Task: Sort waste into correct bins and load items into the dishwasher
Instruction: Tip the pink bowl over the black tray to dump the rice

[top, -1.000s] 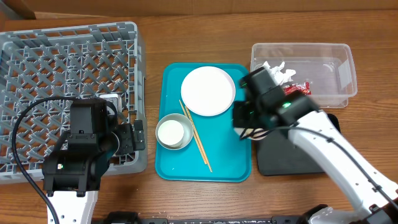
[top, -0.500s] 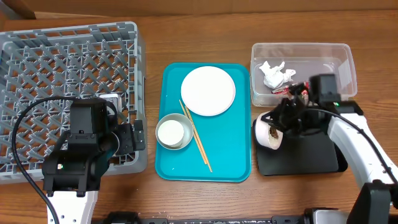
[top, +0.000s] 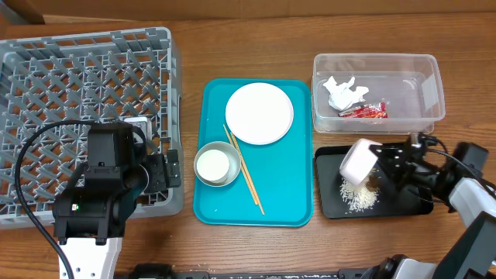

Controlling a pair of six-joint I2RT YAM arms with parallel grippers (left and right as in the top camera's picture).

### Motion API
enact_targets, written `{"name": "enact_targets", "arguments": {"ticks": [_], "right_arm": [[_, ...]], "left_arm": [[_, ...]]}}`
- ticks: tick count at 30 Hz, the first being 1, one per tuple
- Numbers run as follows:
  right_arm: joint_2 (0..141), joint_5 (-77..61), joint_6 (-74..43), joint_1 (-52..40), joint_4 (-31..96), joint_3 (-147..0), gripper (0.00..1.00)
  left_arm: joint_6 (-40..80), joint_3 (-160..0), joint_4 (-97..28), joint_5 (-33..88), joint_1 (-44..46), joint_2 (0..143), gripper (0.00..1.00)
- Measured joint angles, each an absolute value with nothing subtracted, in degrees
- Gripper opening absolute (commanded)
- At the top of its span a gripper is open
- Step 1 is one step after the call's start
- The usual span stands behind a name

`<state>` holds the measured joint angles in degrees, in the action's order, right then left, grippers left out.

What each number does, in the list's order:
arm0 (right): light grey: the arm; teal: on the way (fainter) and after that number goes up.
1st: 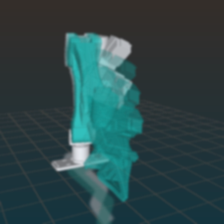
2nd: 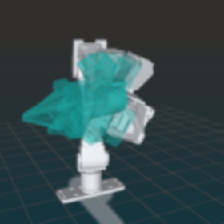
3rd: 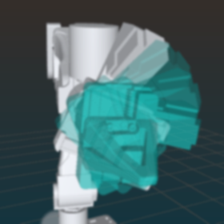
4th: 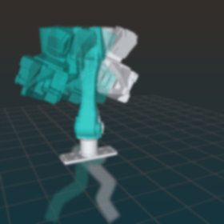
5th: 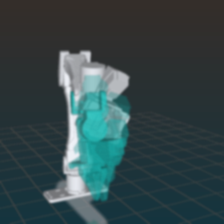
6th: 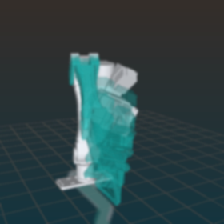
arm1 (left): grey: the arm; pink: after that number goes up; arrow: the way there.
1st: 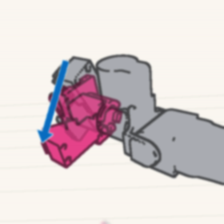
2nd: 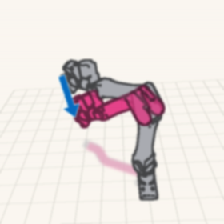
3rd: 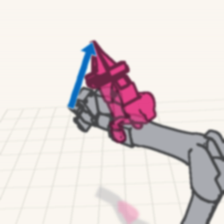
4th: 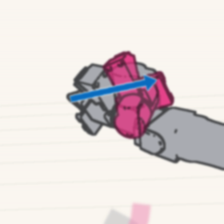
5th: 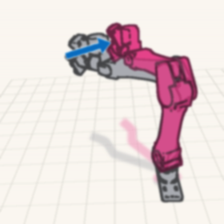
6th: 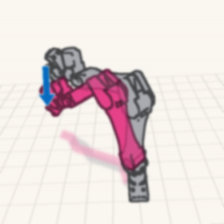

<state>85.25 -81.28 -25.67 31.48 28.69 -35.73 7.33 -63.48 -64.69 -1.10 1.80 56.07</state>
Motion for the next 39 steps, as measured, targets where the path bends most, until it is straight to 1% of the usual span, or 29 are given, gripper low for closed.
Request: {"name": "enact_targets", "arguments": {"ticks": [5,17,21,22,27,32,36,39], "right_arm": [[85.3,-86.4,-27.2,34.5,28.9,-35.7,0.04],[85.3,-88.0,-30.3,34.6,28.8,-35.6,0.04],[85.3,-87.9,-30.1,34.4,24.6,-35.4,0.04],[85.3,-87.4,-30.0,33.8,22.5,-35.4,0.04],[85.3,-86.9,-30.0,29.6,20.0,-35.3,0.04],[83.9,-87.2,-25.4,26.4,17.0,-35.3,0.04],[83.2,-83.7,-24.1,23.2,16.6,-35.5,0.04],[82.4,-78.9,-23.6,18.6,18.1,-37.5,0.04]], "left_arm": [[7.3,-63.5,-64.7,-1.1,1.8,56.1,1.00],[7.3,-63.5,-64.7,-1.1,1.8,56.1,1.00],[7.3,-63.5,-64.7,-1.1,1.8,56.1,1.00],[7.3,-63.5,-64.7,-1.1,1.8,56.1,1.00],[7.3,-63.5,-64.7,-1.1,1.8,56.1,1.00],[7.3,-63.5,-64.7,-1.1,1.8,56.1,1.00],[7.3,-63.5,-64.7,-1.1,1.8,56.1,1.00],[7.3,-63.5,-64.7,-1.1,1.8,56.1,1.00]]}}
